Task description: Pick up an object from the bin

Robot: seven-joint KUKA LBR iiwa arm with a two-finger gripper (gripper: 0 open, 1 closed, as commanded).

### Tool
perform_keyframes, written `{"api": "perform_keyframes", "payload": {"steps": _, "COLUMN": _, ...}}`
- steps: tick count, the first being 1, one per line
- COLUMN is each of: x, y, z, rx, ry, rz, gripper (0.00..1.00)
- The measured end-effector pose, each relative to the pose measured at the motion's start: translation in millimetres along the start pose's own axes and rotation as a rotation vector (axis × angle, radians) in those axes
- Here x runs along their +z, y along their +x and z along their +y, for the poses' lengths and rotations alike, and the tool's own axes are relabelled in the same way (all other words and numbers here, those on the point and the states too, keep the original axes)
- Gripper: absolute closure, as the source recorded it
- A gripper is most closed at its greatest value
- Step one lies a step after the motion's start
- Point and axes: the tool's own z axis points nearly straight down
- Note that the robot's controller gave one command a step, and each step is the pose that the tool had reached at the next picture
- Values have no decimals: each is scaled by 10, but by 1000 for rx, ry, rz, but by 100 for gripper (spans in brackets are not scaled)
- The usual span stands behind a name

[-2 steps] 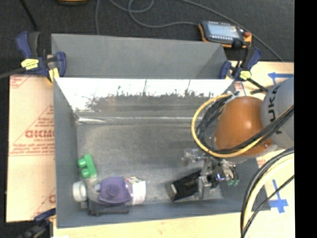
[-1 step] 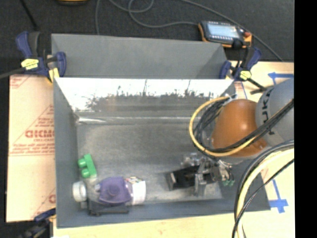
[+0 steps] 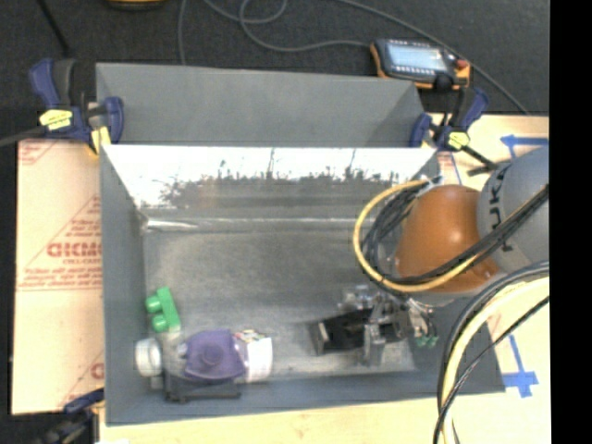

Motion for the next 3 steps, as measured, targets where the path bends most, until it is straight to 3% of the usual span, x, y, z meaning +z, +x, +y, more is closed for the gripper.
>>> {"api": "perform_keyframes", "payload": {"steps": 1, "x": -457, "y": -50, "z": -66, "rx": -1, "ry": 1, "rz": 4, "gripper": 100}}
{"api": "perform_keyframes", "payload": {"steps": 2, "x": -272, "y": -131, "z": 432, "rx": 1, "ry": 5, "rz": -12, "gripper": 100}}
{"api": "perform_keyframes", "payload": {"steps": 3, "x": -202, "y": -115, "z": 590, "rx": -47, "ry": -4, "rz": -1, "gripper": 100}}
